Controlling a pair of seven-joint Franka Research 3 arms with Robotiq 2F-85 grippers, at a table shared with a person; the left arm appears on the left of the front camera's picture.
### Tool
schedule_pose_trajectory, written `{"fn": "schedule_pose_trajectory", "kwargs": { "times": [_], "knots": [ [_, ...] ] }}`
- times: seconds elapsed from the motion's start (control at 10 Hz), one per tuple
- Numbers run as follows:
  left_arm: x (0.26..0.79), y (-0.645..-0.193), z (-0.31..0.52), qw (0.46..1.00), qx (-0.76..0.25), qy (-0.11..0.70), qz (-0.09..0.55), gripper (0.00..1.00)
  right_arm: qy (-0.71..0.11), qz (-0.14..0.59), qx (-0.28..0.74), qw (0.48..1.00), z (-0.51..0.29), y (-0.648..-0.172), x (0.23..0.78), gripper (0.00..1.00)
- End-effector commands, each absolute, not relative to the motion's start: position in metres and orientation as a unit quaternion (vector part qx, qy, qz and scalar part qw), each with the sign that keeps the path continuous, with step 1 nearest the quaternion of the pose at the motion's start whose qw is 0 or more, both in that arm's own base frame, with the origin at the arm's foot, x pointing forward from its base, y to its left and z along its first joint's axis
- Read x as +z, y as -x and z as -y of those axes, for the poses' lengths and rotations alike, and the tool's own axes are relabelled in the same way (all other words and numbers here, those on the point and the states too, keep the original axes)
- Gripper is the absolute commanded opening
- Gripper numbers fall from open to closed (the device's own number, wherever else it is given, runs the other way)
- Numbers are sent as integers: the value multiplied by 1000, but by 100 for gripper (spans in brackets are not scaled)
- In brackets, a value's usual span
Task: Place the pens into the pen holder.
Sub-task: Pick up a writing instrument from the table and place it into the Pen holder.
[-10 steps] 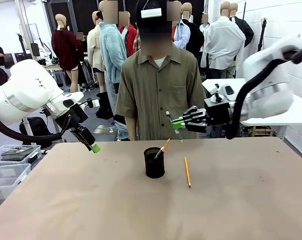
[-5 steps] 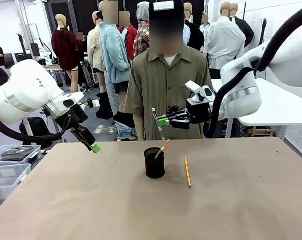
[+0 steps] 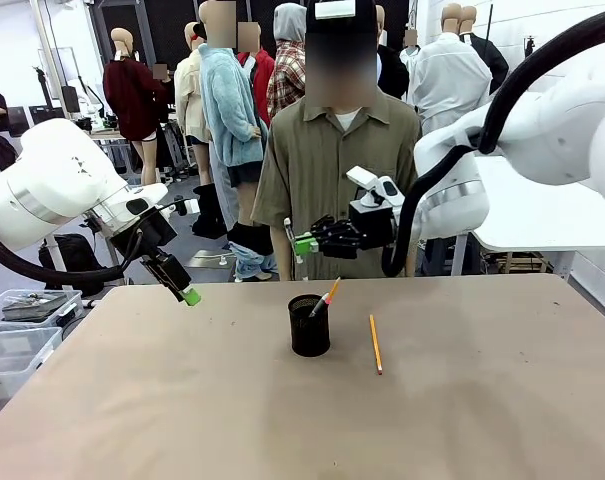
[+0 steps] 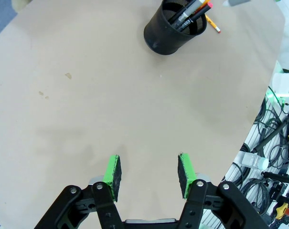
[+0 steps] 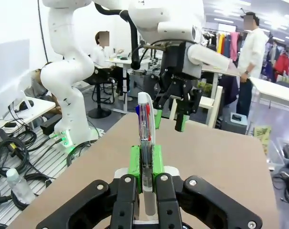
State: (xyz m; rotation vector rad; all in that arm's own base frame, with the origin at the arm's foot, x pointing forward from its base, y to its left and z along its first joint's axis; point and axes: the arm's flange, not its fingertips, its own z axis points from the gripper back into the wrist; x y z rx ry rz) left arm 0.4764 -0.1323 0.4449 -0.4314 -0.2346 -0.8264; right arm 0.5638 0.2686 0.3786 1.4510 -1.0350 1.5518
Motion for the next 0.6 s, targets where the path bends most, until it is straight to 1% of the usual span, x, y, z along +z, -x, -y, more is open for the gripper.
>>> {"fn": "schedule_pose_trajectory", "kwargs": {
  "times": [0.0,0.2,0.5],
  "knots": [
    [446,-477,130,884,-403,210,113,63,-591,363,614,377,-277,-581,365,0],
    [446,-477,130,884,-403,210,113,63,-596,358,617,369,-275,-584,356,0],
    [446,-477,130,884,-403,210,113,63,-609,326,626,362,-277,-596,339,0]
  ]
}}
